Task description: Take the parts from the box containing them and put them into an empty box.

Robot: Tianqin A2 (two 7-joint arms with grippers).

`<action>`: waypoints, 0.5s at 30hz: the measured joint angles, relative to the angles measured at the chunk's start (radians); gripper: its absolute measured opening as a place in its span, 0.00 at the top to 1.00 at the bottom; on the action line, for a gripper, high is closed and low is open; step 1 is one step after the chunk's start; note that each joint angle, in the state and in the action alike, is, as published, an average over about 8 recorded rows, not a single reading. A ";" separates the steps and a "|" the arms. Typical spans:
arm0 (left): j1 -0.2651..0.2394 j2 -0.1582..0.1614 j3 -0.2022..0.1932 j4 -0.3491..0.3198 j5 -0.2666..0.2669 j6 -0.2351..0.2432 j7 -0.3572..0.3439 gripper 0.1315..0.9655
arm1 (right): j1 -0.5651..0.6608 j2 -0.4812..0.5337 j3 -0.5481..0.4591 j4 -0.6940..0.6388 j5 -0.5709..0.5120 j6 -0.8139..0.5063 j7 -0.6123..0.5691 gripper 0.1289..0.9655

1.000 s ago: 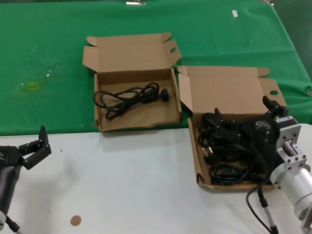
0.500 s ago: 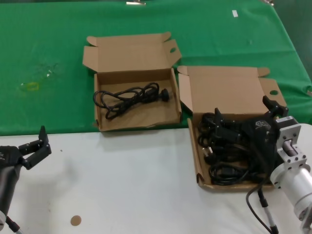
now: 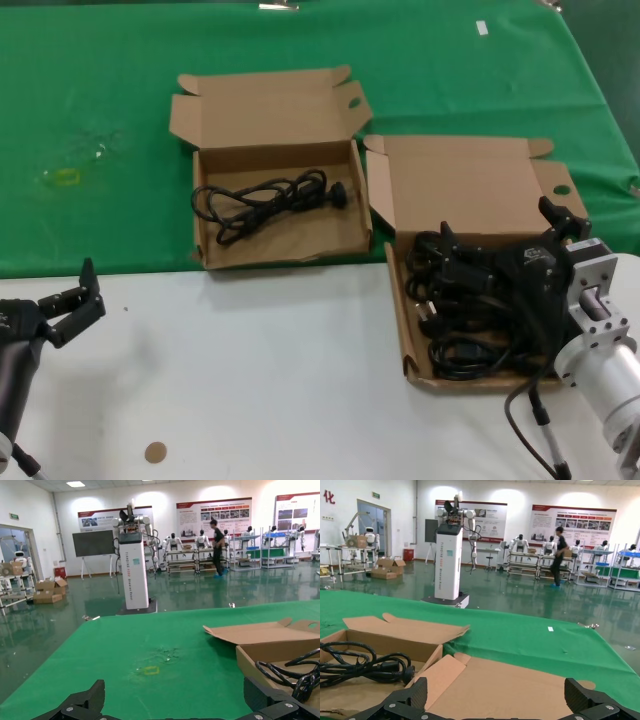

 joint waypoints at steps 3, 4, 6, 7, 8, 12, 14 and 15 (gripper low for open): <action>0.000 0.000 0.000 0.000 0.000 0.000 0.000 0.00 | 0.000 0.000 0.000 0.000 0.000 0.000 0.000 0.00; 0.000 0.000 0.000 0.000 0.000 0.000 0.000 0.00 | 0.000 0.000 0.000 0.000 0.000 0.000 0.000 0.00; 0.000 0.000 0.000 0.000 0.000 0.000 0.000 0.00 | 0.000 0.000 0.000 0.000 0.000 0.000 0.000 0.00; 0.000 0.000 0.000 0.000 0.000 0.000 0.000 0.00 | 0.000 0.000 0.000 0.000 0.000 0.000 0.000 0.00; 0.000 0.000 0.000 0.000 0.000 0.000 0.000 0.00 | 0.000 0.000 0.000 0.000 0.000 0.000 0.000 0.00; 0.000 0.000 0.000 0.000 0.000 0.000 0.000 0.00 | 0.000 0.000 0.000 0.000 0.000 0.000 0.000 0.00; 0.000 0.000 0.000 0.000 0.000 0.000 0.000 0.00 | 0.000 0.000 0.000 0.000 0.000 0.000 0.000 0.00; 0.000 0.000 0.000 0.000 0.000 0.000 0.000 0.00 | 0.000 0.000 0.000 0.000 0.000 0.000 0.000 0.00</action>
